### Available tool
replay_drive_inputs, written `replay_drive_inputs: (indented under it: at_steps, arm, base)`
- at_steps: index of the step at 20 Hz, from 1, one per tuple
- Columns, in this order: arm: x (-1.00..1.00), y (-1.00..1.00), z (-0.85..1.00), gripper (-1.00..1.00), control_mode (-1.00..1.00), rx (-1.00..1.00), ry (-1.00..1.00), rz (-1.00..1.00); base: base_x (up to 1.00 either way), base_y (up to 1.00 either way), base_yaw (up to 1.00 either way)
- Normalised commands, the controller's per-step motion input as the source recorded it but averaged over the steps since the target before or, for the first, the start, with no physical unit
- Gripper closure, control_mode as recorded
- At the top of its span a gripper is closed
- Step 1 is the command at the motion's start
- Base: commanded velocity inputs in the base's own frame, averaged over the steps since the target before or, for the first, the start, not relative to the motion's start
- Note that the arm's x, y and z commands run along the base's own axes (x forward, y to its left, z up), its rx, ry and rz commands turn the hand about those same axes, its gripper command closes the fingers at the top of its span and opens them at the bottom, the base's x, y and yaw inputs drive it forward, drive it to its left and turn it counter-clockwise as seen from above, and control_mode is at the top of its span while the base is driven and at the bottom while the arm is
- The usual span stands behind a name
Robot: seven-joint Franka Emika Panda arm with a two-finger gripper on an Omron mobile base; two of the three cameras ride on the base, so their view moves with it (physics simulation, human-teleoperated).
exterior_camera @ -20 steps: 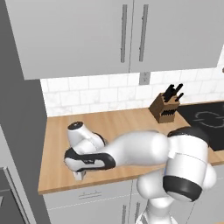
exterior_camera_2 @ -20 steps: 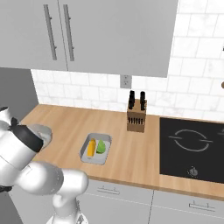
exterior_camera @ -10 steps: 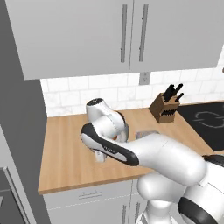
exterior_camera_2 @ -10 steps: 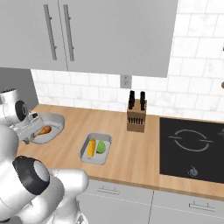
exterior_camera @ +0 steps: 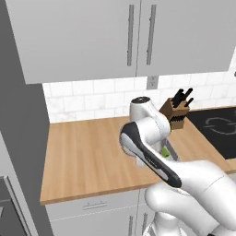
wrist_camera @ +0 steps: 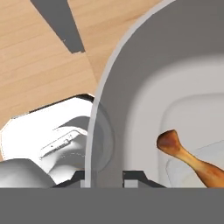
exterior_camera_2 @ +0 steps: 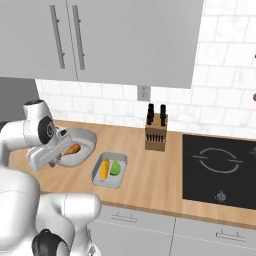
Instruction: Take the meat container that has the chicken drumstick and place it on the second highest rack of the freezer. Then take the vegetable container that has the lemon wedge and corn and place it on the highest rack of the freezer.
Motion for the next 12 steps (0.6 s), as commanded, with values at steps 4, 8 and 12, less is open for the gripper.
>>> replay_drive_inputs:
  at_steps: [4, 8, 12]
  arm:
    - [0.00, -1.00, 0.21, 1.00, -1.00, 0.22, 0.00, 0.01]
    - [-0.03, -0.90, 0.06, 1.00, -1.00, 0.17, 0.00, 0.08]
    - [-0.10, -0.15, -0.01, 1.00, -1.00, -0.18, -0.12, 0.07]
  base:
    - [0.00, 0.00, 0.00]
    - [0.00, 0.00, 0.00]
    - [0.00, 0.00, 0.00]
